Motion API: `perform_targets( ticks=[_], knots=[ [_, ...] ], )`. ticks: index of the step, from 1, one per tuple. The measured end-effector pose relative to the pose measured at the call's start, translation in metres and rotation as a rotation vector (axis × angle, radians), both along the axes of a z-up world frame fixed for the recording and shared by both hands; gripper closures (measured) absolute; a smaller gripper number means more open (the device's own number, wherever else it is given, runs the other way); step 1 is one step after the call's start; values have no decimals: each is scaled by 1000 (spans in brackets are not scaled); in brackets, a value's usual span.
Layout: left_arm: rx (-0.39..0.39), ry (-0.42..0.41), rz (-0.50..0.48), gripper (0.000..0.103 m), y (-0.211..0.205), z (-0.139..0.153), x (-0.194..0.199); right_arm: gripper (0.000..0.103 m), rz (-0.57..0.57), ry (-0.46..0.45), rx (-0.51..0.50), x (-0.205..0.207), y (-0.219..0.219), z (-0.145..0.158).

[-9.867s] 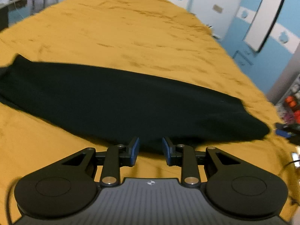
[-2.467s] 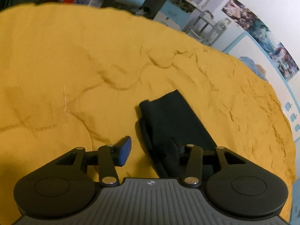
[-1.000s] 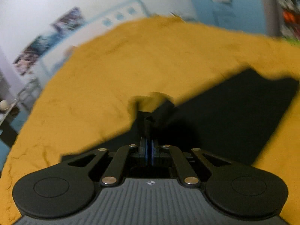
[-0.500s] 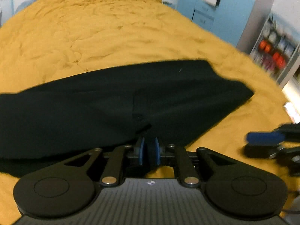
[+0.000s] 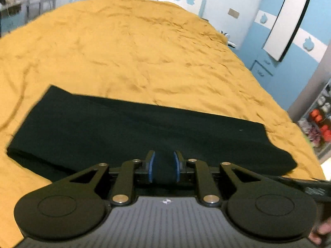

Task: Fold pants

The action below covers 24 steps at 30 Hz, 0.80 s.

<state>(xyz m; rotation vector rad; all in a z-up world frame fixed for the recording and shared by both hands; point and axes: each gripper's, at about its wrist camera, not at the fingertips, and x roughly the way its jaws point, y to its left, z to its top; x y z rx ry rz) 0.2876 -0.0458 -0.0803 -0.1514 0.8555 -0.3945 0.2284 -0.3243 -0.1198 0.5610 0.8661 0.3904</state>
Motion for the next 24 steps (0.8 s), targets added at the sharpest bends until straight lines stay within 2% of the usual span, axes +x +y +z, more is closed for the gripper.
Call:
perform_targets(
  ticks=[2, 3, 7, 9, 12, 14, 16, 17, 21, 24],
  knots=[
    [-16, 7, -51, 83, -8, -2, 1, 73, -5, 8, -8, 10, 5, -3],
    [-5, 6, -81, 81, -16, -4, 2, 83, -6, 9, -12, 14, 6, -5],
    [42, 3, -168, 60, -43, -15, 0, 88, -16, 9, -55, 20, 9, -9],
    [93, 3, -193, 58, -55, -24, -1, 88, -21, 11, -82, 20, 7, -10],
    [175, 0, -198, 58, -65, -33, -2, 87, -34, 24, -69, 18, 0, -15],
    [174, 5, -204, 71, -63, -33, -3, 87, -30, 30, -67, 17, -3, -19],
    [170, 21, -204, 95, -59, -32, -2, 86, -25, 29, -65, 17, -4, -21],
    [150, 38, -206, 100, -55, -31, 0, 86, -23, 28, -59, 19, -3, -21],
    [89, 71, -207, 102, -44, -22, 7, 85, -12, 17, -46, 19, -3, -21],
    [15, 88, -185, 103, -34, -11, 16, 83, -11, 9, -52, 17, -5, -20]
  ],
)
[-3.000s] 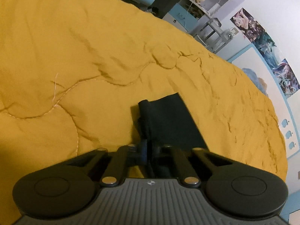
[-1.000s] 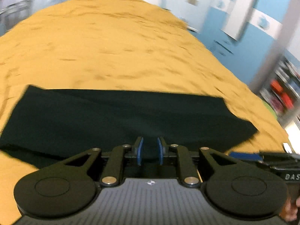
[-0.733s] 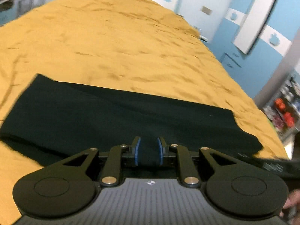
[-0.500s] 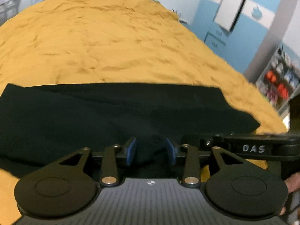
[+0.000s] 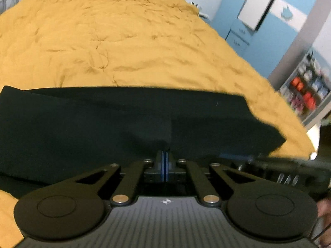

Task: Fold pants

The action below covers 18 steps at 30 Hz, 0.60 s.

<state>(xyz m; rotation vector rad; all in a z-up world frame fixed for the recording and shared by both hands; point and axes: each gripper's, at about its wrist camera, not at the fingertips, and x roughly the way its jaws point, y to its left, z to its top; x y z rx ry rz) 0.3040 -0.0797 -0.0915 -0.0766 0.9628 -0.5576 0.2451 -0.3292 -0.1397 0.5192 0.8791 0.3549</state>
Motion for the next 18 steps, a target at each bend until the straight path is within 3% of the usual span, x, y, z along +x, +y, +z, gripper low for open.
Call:
perform_targets(
  ticks=[8, 9, 13, 18],
  knots=[
    [-251, -32, 174, 103, 36, 40, 17, 82, -2, -11, -1, -4, -3, -2],
    [-245, -15, 163, 103, 33, 36, 17, 82, 0, -10, 0, -4, -2, -2],
    [-90, 57, 97, 103, 3, 0, 13, 82, 11, -7, 2, -1, 0, -2],
    [-81, 92, 108, 103, -4, -17, 16, 81, 20, -5, -10, -2, -2, -1]
  ],
)
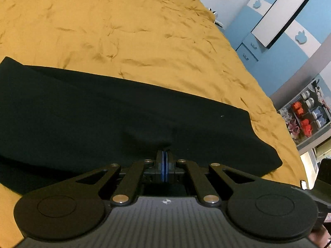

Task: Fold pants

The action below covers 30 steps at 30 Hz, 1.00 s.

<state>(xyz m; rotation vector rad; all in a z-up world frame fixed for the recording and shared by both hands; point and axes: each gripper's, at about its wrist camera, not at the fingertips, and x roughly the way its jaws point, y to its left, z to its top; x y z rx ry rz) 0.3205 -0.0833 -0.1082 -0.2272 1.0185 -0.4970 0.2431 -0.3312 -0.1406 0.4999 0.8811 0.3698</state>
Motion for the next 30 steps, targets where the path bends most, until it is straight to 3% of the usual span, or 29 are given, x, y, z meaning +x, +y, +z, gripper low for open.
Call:
perform_targets(
  ticks=[5, 9, 11, 13, 14, 20, 24, 29, 30],
  knots=[
    [-78, -69, -2, 103, 8, 22, -3, 81, -1, -7, 4, 2, 2, 1],
    [13, 28, -71, 102, -10, -8, 0, 77, 2, 9, 27, 6, 1, -2],
    [-16, 64, -48, 98, -7, -18, 2, 71, -13, 10, 37, 6, -2, -2],
    [-75, 81, -34, 80, 0, -19, 4, 65, -28, 11, 53, 8, -6, 0],
    [-105, 89, -29, 77, 4, -17, 5, 64, -33, 19, 69, 10, -8, -1],
    [-146, 4, 92, 72, 48, 10, 8, 59, -69, 156, 260, 40, -12, -24],
    [-81, -58, 185, 72, 81, 21, 3, 59, -113, 294, 372, 58, -8, -53],
    [-93, -77, 254, 72, 110, 22, -1, 59, -154, 363, 485, 75, 3, -73],
    [-99, -79, 262, 72, 116, 23, -3, 64, -152, 362, 493, 78, 6, -74]
  ],
)
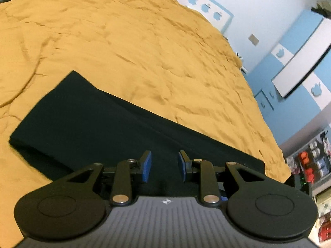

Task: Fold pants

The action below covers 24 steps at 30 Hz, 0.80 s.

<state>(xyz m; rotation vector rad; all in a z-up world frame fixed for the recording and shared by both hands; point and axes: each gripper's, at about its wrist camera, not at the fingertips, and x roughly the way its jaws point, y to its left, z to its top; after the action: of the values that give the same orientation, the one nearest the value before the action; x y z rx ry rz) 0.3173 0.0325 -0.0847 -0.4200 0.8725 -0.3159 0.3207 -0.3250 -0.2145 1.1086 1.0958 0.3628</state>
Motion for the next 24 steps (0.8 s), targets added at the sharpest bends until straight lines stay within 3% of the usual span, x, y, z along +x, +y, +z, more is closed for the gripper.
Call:
perform_targets(
  ticks=[2, 3, 6, 12, 16, 20, 24],
  knots=[
    [3, -5, 22, 72, 6, 0, -4, 81, 2, 5, -23, 4, 6, 2],
    [9, -8, 31, 72, 4, 2, -3, 94, 5, -1, -38, 5, 8, 5],
    [23, -27, 67, 72, 17, 5, -10, 103, 39, -64, -111, 6, 16, 26],
    [40, -73, 164, 72, 39, 21, -22, 103, 202, -243, -270, 27, 35, 109],
    [60, -83, 188, 72, 53, 27, -25, 103, 239, -326, -331, 37, 15, 169],
    [70, -73, 183, 72, 56, 25, -22, 103, 231, -308, -370, 44, -29, 201],
    [97, -57, 151, 73, 48, 14, -15, 103, 211, -250, -432, 49, -79, 201]
  ],
)
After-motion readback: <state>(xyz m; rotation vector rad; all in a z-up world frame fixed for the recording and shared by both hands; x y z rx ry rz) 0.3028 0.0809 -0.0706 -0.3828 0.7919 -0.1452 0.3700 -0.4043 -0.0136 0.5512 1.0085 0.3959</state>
